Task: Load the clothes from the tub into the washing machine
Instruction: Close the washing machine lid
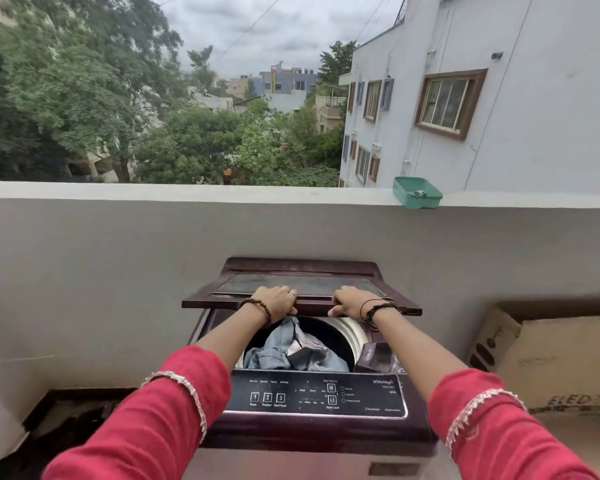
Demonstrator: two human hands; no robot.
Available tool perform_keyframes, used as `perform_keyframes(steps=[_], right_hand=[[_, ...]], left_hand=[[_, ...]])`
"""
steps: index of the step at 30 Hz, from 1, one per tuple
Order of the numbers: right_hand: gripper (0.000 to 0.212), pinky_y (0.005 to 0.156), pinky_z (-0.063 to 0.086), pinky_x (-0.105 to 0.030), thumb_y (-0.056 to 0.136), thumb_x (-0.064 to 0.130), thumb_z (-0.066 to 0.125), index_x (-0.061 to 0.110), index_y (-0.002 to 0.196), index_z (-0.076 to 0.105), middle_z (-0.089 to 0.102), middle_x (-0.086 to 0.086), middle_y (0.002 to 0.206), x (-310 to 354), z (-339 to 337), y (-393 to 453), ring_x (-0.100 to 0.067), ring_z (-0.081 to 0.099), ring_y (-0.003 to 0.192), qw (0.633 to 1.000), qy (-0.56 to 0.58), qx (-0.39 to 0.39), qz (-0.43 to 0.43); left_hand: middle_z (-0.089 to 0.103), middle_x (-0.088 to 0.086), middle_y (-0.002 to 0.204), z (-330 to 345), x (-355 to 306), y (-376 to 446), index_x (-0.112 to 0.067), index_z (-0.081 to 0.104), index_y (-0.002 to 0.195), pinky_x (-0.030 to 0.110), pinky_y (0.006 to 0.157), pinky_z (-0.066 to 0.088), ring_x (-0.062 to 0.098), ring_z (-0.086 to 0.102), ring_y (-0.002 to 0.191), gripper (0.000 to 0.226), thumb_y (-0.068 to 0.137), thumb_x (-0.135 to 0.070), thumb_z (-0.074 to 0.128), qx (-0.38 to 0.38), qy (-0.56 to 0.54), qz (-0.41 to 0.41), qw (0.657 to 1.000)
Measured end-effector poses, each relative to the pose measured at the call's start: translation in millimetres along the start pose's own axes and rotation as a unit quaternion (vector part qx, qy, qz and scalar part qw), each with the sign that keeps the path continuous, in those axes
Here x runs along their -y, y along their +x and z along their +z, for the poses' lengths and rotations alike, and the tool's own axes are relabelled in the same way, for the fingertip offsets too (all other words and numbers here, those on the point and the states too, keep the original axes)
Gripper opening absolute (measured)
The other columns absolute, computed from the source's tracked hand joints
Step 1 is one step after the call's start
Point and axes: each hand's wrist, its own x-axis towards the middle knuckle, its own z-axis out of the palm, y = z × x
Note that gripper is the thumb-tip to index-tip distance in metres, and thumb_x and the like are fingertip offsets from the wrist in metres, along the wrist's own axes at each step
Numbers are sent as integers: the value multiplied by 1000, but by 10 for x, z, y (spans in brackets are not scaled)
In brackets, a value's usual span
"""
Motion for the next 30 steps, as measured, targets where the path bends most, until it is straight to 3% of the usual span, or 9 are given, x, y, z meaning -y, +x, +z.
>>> perform_keyframes(steps=[4,8,9,11,13,24,30], right_hand=[[39,83,46,-34,85,44,62,11,106,63,62,-10,115,9,441,-74,-28,59,106,999,-23,23,8],[48,59,37,-29,84,58,51,14,65,55,59,-7,75,-39,637,-73,-27,55,76,997,64,4,34],[47,59,37,-29,87,54,50,13,67,58,61,-9,78,-46,695,-65,-28,57,79,996,77,11,37],[36,72,43,-30,90,41,51,10,91,69,68,-11,100,-54,836,-42,-29,62,95,995,85,20,43],[31,82,46,-30,89,33,52,11,104,69,67,-11,111,-48,954,-40,-29,61,103,994,96,17,53],[32,93,41,-34,94,29,43,11,111,63,59,-11,118,12,1368,-52,-30,56,110,991,96,-64,74],[29,90,43,-31,88,29,52,13,104,69,66,-8,112,-30,1330,-4,-27,59,107,988,118,-62,82]], left_hand=[[54,7,131,401,-133,-24,-15,49,123,41,94,42,26,52,121,41,89,-38,53,54,-8,-21,998],[58,7,127,525,-122,49,-19,58,118,36,94,44,28,55,117,41,85,-43,57,98,-72,-37,992],[59,10,127,578,-123,59,-17,59,118,35,94,45,28,55,116,40,86,-42,56,111,-89,-34,989],[59,15,126,708,-142,64,-11,60,119,34,94,44,30,54,116,37,89,-33,53,131,-107,-33,985],[60,17,124,846,-165,71,-10,60,119,35,94,44,32,54,116,33,90,-24,51,137,-117,-42,983],[63,7,121,1258,-284,45,-18,62,112,33,94,42,27,56,115,28,89,-18,45,69,-152,-108,980],[64,9,118,1295,-356,18,-16,62,109,33,91,43,29,57,112,29,88,-16,43,21,-163,-131,978]])
